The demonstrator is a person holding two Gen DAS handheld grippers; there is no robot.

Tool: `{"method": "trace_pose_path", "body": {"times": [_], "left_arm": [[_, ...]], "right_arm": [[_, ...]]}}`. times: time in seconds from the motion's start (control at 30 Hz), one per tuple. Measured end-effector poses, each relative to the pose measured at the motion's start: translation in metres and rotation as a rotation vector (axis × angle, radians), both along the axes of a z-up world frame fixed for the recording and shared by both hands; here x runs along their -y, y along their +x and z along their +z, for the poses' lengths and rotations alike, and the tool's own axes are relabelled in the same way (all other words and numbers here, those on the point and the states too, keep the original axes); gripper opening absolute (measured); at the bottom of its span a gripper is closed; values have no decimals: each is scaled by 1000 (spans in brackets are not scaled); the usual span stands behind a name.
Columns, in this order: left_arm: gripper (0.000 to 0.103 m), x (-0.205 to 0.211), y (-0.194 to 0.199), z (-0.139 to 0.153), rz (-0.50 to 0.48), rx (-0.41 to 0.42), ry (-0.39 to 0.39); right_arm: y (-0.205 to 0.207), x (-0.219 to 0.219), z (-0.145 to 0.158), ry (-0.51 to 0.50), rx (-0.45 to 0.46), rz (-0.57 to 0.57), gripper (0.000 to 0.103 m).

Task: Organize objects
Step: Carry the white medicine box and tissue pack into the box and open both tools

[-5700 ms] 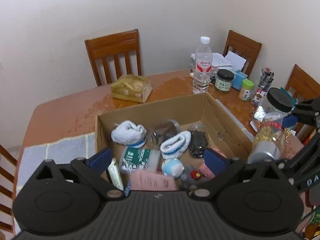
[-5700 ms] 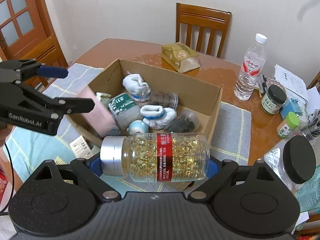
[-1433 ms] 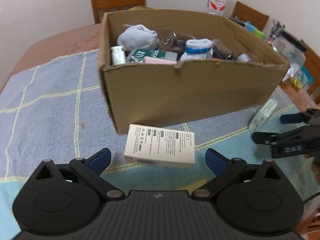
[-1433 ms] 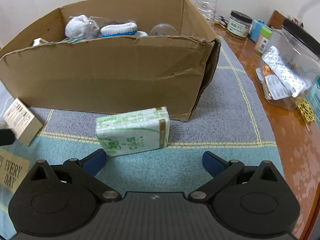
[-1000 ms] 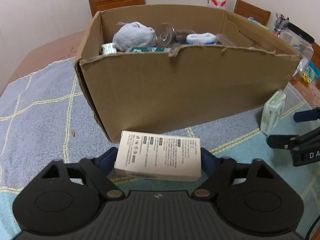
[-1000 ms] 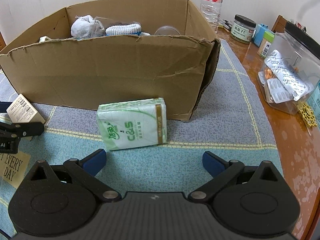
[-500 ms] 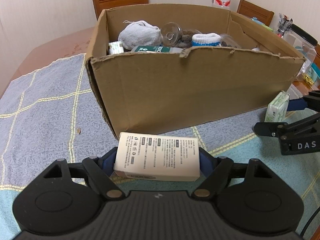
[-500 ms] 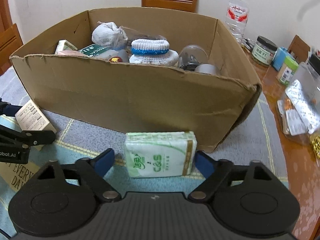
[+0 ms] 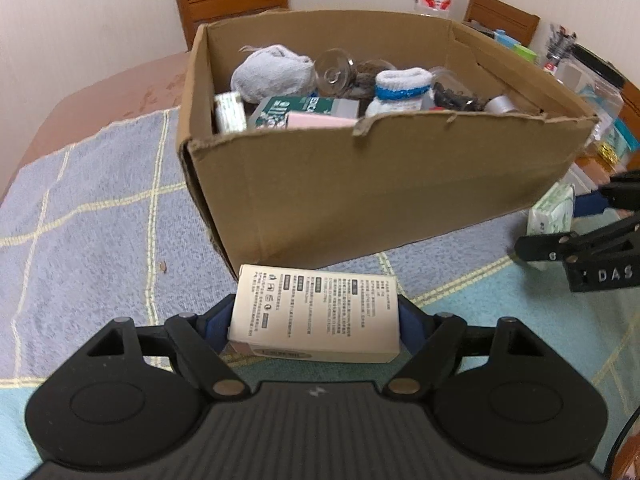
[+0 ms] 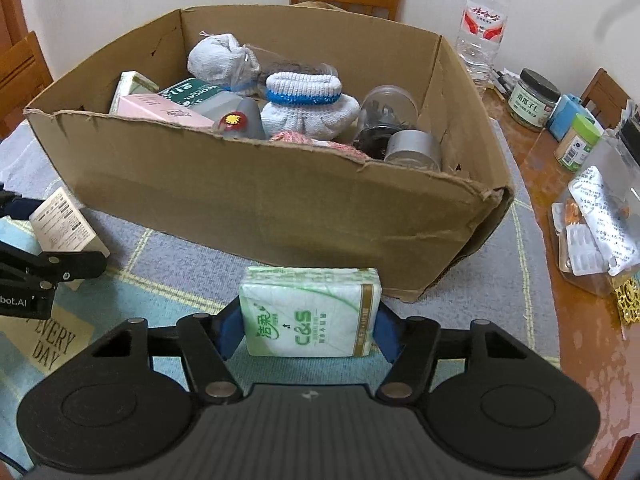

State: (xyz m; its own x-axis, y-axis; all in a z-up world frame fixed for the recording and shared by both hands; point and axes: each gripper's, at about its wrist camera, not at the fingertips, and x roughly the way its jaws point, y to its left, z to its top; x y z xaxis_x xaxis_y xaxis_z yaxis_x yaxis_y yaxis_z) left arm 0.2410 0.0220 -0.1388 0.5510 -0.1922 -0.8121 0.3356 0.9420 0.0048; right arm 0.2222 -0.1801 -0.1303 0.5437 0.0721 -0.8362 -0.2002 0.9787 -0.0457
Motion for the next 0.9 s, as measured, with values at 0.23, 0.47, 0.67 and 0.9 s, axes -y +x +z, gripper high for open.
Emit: {"method": "trace_pose_path", "body": {"times": [0.23,0.47,0.67,0.9], "left_arm": [[80,0,-17,29,-90,-19,20],[80,2,-40,85,-207,54,17],[80,7,-24,126,-217,104,-30],[80,25,19,153,-213,188,-36]], "right_arm": [[-3,4,28,33,-47,44,69],[-12,9,79,61,-36,109,69],[-3,12,122,83,27,146,69],[28,14,148,102,114,130,69]]}}
